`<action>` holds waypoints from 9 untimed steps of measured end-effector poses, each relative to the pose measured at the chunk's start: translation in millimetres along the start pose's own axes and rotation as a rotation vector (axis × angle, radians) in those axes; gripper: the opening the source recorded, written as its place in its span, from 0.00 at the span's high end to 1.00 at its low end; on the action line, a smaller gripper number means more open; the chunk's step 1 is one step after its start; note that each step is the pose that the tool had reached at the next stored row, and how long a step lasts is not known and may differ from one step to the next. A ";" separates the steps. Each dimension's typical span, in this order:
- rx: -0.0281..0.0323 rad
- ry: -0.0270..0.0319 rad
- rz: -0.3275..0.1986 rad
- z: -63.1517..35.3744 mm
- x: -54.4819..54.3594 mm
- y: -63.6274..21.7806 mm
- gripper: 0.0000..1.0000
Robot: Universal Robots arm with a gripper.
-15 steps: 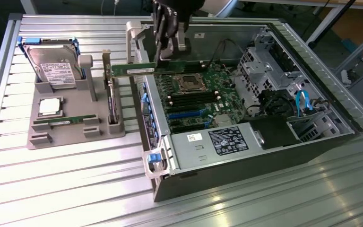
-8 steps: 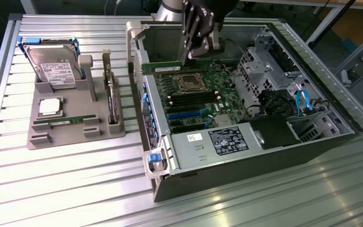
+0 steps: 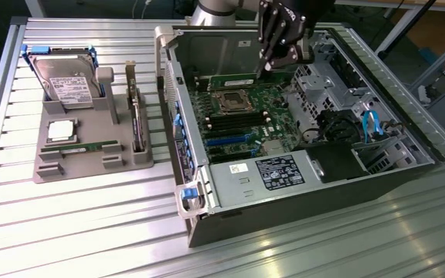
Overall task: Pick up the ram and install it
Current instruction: 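Pick up the ram and move it above insertion slot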
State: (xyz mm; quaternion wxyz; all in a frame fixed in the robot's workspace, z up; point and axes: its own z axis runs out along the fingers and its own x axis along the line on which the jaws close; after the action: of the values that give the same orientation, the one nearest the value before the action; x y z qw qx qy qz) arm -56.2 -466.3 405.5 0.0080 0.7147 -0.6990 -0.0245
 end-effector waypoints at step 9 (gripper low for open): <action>-0.0002 0.0004 -0.005 -1.7 0.8 -35.9 0.88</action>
State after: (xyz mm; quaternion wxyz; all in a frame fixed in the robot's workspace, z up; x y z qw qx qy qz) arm -20.2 -466.3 405.6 0.0081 0.7164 -0.6972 -0.0244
